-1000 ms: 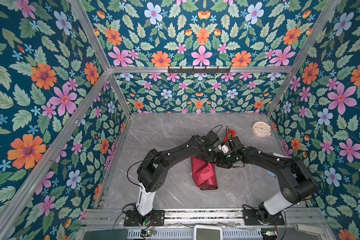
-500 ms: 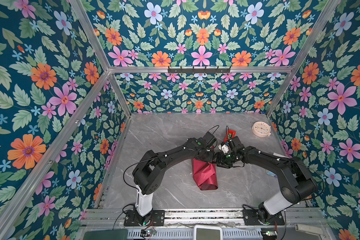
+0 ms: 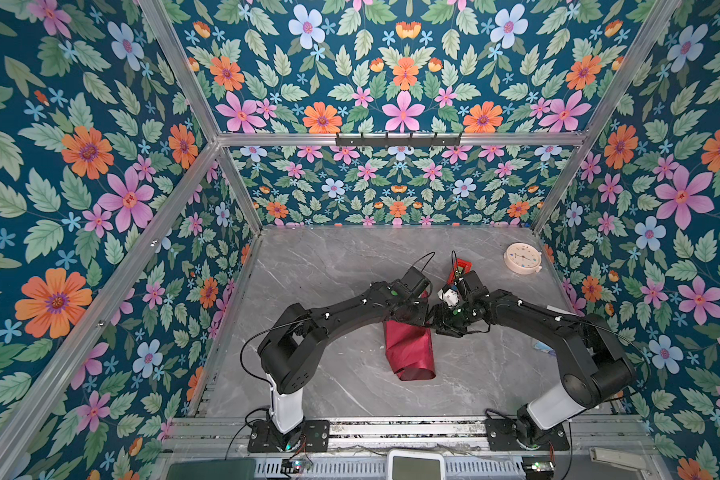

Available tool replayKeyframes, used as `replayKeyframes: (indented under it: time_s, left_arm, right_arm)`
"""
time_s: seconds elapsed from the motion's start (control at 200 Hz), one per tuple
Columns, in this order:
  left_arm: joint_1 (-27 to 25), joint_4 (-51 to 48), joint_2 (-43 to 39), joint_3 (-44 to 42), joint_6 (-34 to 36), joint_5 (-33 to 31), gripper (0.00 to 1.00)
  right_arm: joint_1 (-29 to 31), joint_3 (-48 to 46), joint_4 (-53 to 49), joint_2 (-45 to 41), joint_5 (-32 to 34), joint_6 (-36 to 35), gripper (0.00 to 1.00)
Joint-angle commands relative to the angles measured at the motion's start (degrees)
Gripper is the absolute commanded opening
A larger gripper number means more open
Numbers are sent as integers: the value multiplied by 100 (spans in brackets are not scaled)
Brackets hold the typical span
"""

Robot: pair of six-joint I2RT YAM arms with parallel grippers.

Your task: Wrap the gift box in paper

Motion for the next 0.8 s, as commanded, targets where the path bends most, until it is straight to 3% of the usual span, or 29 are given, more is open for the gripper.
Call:
replayKeyframes:
  time_s: [0.0,0.385,0.795]
  left_arm:
    - [20,-287,134,-176,-81,-173,30]
    - [22,-80,64,-332,-160,-125,39]
    - [18,73,55,-384,-209,-1,55]
  right_arm:
    - [-5,139,-39,-97,176,-120,67]
    - [-532,259,-364,-491,327,-295,68]
    - [-651,762,22,-114,338,-129,74]
